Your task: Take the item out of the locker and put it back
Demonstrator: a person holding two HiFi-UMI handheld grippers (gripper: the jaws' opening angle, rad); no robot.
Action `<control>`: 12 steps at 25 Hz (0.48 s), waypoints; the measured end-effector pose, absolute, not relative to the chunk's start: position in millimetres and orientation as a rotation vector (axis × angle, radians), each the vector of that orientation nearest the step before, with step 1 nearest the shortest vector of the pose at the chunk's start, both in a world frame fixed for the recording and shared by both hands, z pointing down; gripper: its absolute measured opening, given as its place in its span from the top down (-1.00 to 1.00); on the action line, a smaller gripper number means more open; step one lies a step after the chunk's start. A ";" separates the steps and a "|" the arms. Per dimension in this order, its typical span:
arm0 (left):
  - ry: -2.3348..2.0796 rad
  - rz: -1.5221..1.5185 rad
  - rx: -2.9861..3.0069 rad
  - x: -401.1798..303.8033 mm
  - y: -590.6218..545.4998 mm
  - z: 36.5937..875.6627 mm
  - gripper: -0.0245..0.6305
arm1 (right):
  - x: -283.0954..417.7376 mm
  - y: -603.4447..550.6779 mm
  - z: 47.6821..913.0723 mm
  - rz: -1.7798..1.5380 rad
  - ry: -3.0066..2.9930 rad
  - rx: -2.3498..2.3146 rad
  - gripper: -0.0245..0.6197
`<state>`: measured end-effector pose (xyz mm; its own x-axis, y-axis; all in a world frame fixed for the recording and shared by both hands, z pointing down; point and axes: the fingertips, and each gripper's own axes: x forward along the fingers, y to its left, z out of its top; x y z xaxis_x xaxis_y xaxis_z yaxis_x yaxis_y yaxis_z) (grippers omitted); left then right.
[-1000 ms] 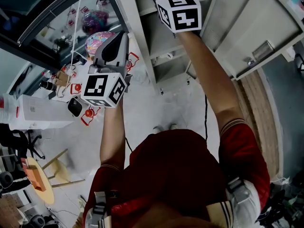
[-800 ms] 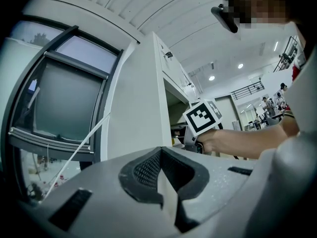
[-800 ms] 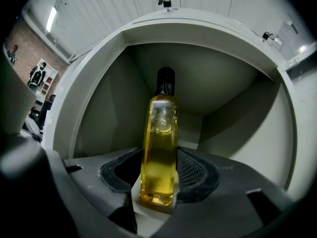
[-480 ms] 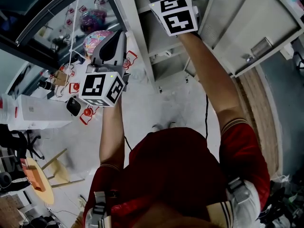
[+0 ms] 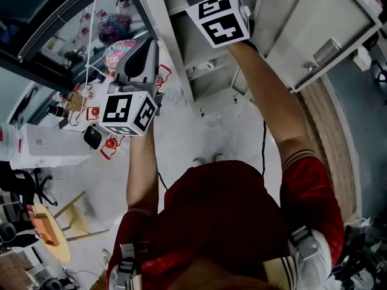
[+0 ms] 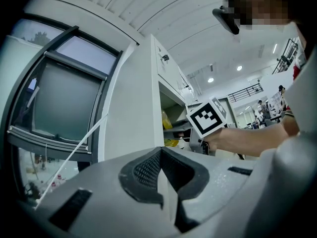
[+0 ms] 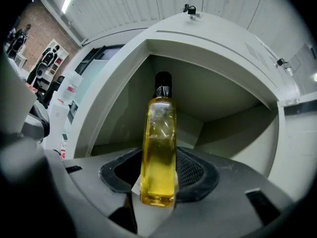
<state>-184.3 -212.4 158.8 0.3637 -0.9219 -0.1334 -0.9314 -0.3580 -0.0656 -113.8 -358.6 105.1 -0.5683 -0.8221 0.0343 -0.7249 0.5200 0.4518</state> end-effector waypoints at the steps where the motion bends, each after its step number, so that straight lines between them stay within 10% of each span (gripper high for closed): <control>1: 1.698 0.112 -2.484 -183.9 -211.1 158.5 0.91 | -113.3 -356.2 105.1 -0.583 -2.515 1.305 0.32; 12: 1.688 0.124 -2.490 -170.3 -196.6 159.7 0.91 | -93.9 -333.4 111.4 -0.606 -2.488 1.302 0.32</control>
<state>-170.3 -196.6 159.7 0.3709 -0.9180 -0.1407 -0.9287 -0.3657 -0.0618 -93.9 -333.4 111.4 -0.5604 -0.8271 0.0421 -0.7152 0.5090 0.4790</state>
